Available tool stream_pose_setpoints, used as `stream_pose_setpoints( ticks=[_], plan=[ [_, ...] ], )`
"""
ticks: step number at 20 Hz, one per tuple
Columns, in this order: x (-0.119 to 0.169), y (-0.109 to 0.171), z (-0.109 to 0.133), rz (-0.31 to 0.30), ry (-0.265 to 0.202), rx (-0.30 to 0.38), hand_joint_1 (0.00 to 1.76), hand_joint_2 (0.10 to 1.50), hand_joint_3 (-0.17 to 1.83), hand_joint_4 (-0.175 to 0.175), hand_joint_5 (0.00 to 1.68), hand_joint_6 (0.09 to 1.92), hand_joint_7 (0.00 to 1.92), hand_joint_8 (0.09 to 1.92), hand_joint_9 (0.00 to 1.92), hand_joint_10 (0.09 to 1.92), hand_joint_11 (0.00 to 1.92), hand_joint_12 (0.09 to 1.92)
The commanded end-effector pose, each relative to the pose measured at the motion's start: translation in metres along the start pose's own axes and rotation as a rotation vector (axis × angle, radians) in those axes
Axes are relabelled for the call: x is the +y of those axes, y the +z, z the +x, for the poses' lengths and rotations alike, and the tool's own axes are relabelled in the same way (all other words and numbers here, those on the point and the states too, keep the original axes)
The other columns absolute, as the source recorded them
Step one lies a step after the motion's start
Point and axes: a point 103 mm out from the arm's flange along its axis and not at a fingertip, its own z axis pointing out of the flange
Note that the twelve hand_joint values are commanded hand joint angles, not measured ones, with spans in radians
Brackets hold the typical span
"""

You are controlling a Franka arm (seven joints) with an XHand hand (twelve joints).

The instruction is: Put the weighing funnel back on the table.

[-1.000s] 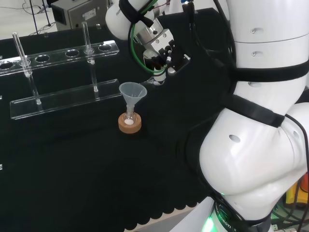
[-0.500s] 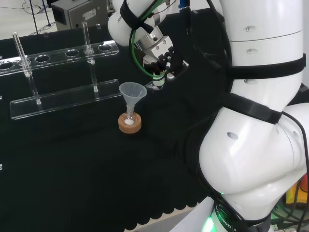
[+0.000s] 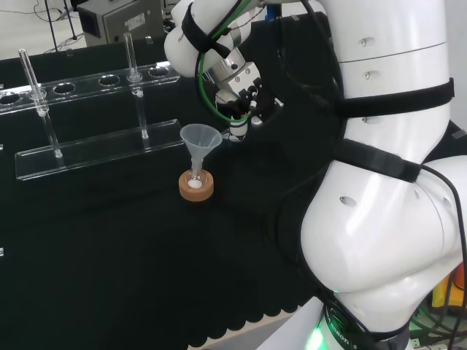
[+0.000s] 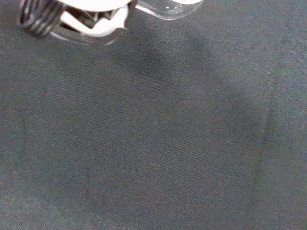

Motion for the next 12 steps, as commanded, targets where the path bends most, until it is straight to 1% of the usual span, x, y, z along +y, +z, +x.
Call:
stream_pose_setpoints(
  ticks=[1,12],
  plan=[
    [0.0076,0.0045,0.0,-0.006,-0.004,0.007,1.09,0.65,0.8,0.175,1.12,1.0,0.87,0.54,1.19,0.19,0.92,1.02],
    [0.0158,0.0084,0.0017,0.007,0.002,0.001,1.09,0.65,0.8,0.175,1.12,1.0,0.87,0.55,1.19,0.19,0.92,1.02]
  ],
)
